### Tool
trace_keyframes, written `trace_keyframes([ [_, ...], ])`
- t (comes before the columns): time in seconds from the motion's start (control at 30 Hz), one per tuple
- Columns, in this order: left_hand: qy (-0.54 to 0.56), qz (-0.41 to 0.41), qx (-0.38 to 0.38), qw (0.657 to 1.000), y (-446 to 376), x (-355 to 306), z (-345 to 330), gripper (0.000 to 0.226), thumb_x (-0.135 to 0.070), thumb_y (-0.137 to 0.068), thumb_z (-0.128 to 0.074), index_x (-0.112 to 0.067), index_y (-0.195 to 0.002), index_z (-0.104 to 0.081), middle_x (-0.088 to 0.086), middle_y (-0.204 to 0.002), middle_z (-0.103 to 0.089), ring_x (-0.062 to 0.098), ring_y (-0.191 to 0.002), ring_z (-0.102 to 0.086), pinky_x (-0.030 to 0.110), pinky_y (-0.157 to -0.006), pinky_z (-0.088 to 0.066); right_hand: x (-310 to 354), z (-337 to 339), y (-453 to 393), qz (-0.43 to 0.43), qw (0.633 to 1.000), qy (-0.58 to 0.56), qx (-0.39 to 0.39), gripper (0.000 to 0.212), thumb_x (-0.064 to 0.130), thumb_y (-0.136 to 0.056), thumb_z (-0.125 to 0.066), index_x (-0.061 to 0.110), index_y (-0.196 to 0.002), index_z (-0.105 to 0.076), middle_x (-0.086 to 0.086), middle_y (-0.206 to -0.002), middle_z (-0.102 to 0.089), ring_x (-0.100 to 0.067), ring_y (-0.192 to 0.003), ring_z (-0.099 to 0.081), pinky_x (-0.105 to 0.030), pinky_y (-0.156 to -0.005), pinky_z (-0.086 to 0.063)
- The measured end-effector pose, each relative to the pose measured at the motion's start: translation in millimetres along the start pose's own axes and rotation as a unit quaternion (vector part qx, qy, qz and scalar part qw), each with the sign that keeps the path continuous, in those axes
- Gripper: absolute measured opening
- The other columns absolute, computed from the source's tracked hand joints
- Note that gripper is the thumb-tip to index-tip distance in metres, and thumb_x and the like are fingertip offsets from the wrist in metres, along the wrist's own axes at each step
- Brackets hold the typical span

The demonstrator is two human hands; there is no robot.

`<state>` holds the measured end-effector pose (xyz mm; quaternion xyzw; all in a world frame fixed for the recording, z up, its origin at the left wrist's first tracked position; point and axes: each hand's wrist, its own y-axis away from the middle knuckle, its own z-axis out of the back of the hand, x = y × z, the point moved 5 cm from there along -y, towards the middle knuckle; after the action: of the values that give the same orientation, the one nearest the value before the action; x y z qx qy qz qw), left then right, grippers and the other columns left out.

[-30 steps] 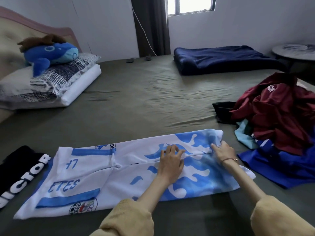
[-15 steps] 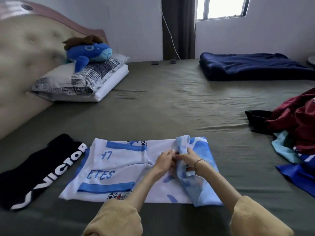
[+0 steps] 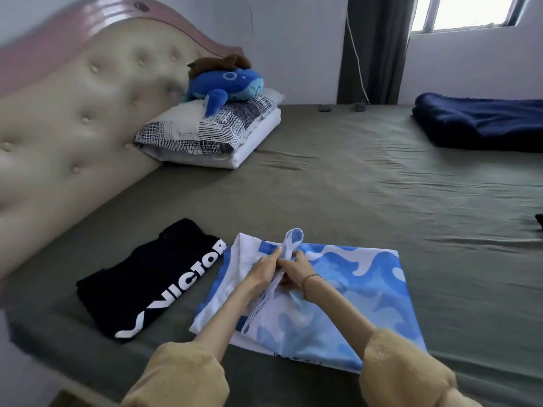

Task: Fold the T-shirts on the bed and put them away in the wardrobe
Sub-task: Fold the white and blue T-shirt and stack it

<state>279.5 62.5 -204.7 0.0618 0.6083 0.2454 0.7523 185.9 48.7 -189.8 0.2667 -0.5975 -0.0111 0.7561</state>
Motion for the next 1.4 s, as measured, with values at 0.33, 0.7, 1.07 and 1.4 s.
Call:
trace_keyframes([
  [0.33, 0.000, 0.051, -0.071, 0.996, 0, 30, 84, 0.037, -0.050, -0.063, -0.060, -0.013, -0.062, -0.066, 0.010, -0.077, -0.067, 0.026, -0.078, -0.063, 0.037, -0.082, -0.051, 7, -89, -17, 0.035, 0.991, 0.128, 0.020, 0.034, 0.028, -0.093, -0.044, 0.006, -0.119, -0.041, -0.018, -0.118, -0.057, -0.027, -0.099, -0.056, -0.035, -0.087, -0.044],
  [0.7, -0.254, -0.062, -0.227, 0.938, 18, 25, 111, 0.020, -0.019, -0.097, -0.036, -0.009, -0.100, -0.053, 0.010, -0.111, -0.060, 0.028, -0.098, -0.054, 0.033, -0.074, -0.039, 0, -75, -11, 0.022, 1.000, 0.001, 0.008, 0.033, 0.002, -0.086, -0.039, 0.005, -0.116, -0.053, -0.019, -0.083, -0.065, -0.024, -0.060, -0.063, -0.030, -0.060, -0.056],
  [1.07, -0.559, -0.210, -0.179, 0.782, 30, 27, 34, 0.051, -0.034, -0.085, -0.031, -0.017, -0.114, -0.070, 0.013, -0.128, -0.060, 0.024, -0.119, -0.058, 0.059, -0.103, -0.025, -10, 29, 1, 0.121, 0.941, 0.277, -0.155, 0.033, 0.004, -0.086, -0.048, 0.008, -0.119, -0.055, -0.009, -0.115, -0.059, -0.024, -0.106, -0.054, -0.028, -0.078, -0.039],
  [1.4, -0.502, -0.177, -0.058, 0.844, 51, 25, -39, 0.099, -0.059, -0.060, 0.024, -0.027, -0.151, 0.004, -0.002, -0.158, 0.014, 0.011, -0.145, 0.015, 0.053, -0.111, 0.015, -49, 121, 50, -0.011, 0.889, 0.307, -0.339, 0.052, 0.035, -0.087, -0.058, 0.003, -0.124, -0.040, -0.017, -0.129, -0.039, -0.032, -0.125, -0.035, -0.042, -0.097, -0.035],
])
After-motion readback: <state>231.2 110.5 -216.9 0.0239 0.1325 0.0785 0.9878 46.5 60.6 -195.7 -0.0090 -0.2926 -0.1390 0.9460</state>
